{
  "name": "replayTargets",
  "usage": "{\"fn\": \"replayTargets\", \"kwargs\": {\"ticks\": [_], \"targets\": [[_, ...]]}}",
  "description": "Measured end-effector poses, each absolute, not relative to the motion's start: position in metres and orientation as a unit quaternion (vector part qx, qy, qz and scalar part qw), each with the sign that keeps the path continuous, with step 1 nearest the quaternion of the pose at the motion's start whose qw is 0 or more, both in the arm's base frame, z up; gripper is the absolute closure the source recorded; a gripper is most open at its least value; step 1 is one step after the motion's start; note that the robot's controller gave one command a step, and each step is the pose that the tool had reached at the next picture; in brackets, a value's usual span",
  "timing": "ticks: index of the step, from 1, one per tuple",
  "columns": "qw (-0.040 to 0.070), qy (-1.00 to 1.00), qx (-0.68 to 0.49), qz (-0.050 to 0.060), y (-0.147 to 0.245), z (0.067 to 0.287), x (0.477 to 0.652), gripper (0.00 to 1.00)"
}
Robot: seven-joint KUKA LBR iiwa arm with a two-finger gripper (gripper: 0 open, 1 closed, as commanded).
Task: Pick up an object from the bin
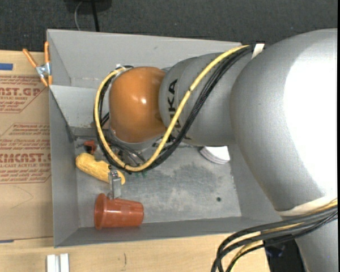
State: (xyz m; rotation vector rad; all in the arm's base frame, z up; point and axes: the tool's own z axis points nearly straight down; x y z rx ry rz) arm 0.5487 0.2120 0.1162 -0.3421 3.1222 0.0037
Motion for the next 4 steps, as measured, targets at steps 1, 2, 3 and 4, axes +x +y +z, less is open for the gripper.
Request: {"fn": "replayTargets", "kwargs": {"ticks": [1,2,3,4], "targets": [[0.006,0.99,-0.142,0.003,0.201,0.118,0.553,0.0],[0.0,1.0,0.027,0.002,0.196,0.07,0.555,1.0],[0.0,1.0,0.027,0.002,0.196,0.07,0.555,1.0],[0.0,0.999,0.033,0.003,0.198,0.07,0.569,1.0]]}}
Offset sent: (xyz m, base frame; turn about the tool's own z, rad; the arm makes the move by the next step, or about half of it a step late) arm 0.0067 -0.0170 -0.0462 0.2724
